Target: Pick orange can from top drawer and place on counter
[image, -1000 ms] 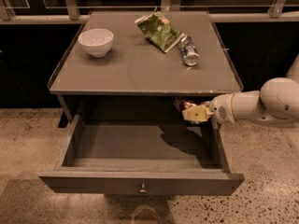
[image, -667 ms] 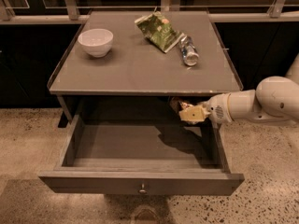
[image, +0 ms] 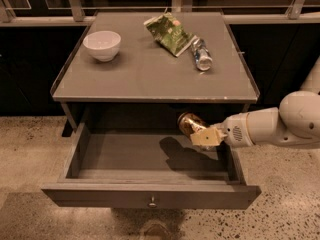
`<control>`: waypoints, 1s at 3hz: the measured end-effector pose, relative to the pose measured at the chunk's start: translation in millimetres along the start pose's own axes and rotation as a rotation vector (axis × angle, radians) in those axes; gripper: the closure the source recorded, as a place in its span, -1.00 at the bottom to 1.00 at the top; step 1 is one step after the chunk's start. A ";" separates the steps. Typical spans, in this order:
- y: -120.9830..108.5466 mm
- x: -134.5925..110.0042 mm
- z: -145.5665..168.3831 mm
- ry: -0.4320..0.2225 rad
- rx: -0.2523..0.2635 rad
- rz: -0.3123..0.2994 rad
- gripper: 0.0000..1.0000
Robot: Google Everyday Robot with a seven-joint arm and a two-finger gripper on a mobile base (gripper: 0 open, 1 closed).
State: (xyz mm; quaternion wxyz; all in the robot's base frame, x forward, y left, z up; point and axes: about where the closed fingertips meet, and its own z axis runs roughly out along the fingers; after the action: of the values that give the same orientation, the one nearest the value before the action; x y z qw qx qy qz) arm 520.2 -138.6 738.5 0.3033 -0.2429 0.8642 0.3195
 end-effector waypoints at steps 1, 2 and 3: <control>20.0 3.9 -17.0 -0.008 0.021 0.002 1.00; 42.0 -25.7 -37.5 -0.024 0.074 -0.080 1.00; 61.2 -71.6 -59.7 -0.062 0.139 -0.188 1.00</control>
Offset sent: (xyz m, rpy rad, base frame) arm -0.0213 0.0127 0.1133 -0.1418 -0.1950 -0.0078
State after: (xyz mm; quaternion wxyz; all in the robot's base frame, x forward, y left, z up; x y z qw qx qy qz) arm 510.6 -122.7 848.4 0.3747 -0.2910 0.8480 0.2363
